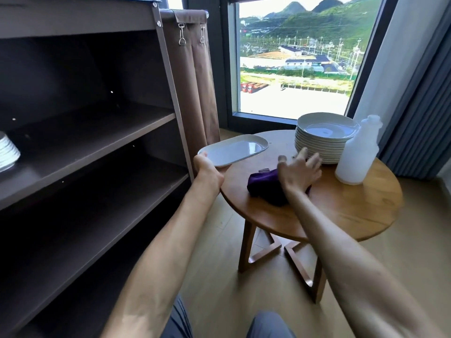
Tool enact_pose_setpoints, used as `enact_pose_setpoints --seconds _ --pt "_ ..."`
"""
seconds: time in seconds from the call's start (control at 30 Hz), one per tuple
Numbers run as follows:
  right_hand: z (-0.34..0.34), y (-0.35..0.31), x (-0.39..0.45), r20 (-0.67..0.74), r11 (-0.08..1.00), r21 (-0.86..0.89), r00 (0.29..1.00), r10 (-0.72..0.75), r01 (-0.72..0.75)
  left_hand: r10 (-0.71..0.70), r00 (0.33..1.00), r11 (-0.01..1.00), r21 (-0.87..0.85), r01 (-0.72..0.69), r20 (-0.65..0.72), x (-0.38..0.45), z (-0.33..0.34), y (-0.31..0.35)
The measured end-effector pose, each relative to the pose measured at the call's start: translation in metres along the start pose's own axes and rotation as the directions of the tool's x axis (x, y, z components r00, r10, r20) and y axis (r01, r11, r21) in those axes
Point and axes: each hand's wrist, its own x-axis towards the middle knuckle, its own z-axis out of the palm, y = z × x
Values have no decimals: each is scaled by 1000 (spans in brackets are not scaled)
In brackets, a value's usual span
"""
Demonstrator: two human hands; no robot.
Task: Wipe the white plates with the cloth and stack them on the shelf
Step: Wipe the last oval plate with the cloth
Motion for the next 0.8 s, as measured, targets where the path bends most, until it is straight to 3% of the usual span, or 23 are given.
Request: enact_pose_setpoints --seconds 0.07,0.13,0.2,0.3,0.4,0.47,0.53,0.6,0.63,0.67,0.73,0.8 --pt "3 -12 -18 154 946 242 954 -257 216 -28 1000 999 29 27 11 2 3 -3" --pt "0 -27 -28 318 858 483 878 -357 173 -81 997 994 71 81 6 3 3 -6" --pt "-9 -34 -23 345 788 611 870 -352 77 -134 991 989 60 133 23 6 0 -8" --pt "-15 -29 -8 392 796 595 823 -411 114 -160 987 987 -8 160 11 6 -9 1" --pt "-12 -27 0 396 836 428 760 -515 344 -258 964 962 -74 262 63 13 -18 11" --pt "-14 -33 2 350 808 382 739 -575 448 -288 955 957 -1 289 65 22 -23 18" --pt "-19 -43 2 311 791 451 758 -573 414 -224 973 942 269 200 62 24 -25 24" --pt "-24 -49 5 332 783 533 771 -543 322 -46 994 822 569 -16 94 28 -29 29" --pt "-25 -52 6 350 782 551 770 -534 292 66 985 745 649 -153 157 30 -31 34" --pt "-27 -54 7 373 781 563 760 -532 270 89 963 703 669 -240 253 30 -33 39" --pt "-30 -58 9 417 769 600 733 -536 221 -181 884 744 648 -163 430 23 -36 50" --pt "-33 -69 10 441 740 654 714 -544 159 -489 701 732 682 6 519 20 -38 56"
